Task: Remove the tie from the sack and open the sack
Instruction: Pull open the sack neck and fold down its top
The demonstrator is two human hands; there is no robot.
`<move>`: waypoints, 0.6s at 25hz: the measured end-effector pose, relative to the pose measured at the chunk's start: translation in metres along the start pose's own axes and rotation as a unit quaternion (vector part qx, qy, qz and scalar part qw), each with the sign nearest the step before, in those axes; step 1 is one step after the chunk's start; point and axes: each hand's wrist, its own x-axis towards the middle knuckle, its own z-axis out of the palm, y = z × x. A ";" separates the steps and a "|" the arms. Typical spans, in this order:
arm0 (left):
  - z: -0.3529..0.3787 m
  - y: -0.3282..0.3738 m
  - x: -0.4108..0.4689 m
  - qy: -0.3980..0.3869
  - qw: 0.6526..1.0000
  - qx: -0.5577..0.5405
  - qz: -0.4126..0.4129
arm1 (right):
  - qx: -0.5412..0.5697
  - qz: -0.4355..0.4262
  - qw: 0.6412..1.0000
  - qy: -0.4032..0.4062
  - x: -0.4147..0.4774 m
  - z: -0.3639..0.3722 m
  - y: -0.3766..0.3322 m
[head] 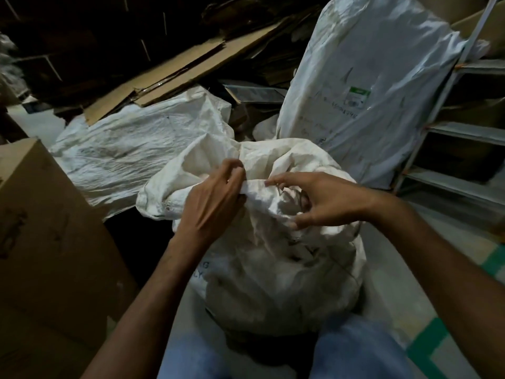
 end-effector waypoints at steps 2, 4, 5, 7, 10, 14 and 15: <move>0.001 -0.001 -0.012 0.017 1.000 0.014 0.018 | -0.131 0.017 0.985 0.108 0.010 0.010 -0.003; -0.002 -0.005 -0.019 0.019 0.999 -0.015 0.032 | -0.222 0.013 0.936 0.271 0.020 0.022 -0.007; -0.006 -0.008 -0.020 -0.008 0.997 -0.070 0.021 | -0.244 0.002 0.902 0.355 0.022 0.028 -0.009; -0.009 -0.011 -0.018 -0.109 0.971 -0.211 -0.036 | -0.241 -0.025 0.831 0.500 0.024 0.036 -0.014; -0.007 -0.005 -0.011 -0.071 0.973 -0.211 -0.055 | -0.222 -0.074 0.780 0.580 0.021 0.043 -0.015; -0.005 0.011 0.018 -0.059 0.985 -0.154 -0.042 | -0.208 -0.039 0.835 0.507 0.016 0.047 -0.013; -0.002 0.015 0.020 -0.055 0.995 -0.086 -0.017 | -0.177 -0.010 0.878 0.445 0.013 0.042 -0.012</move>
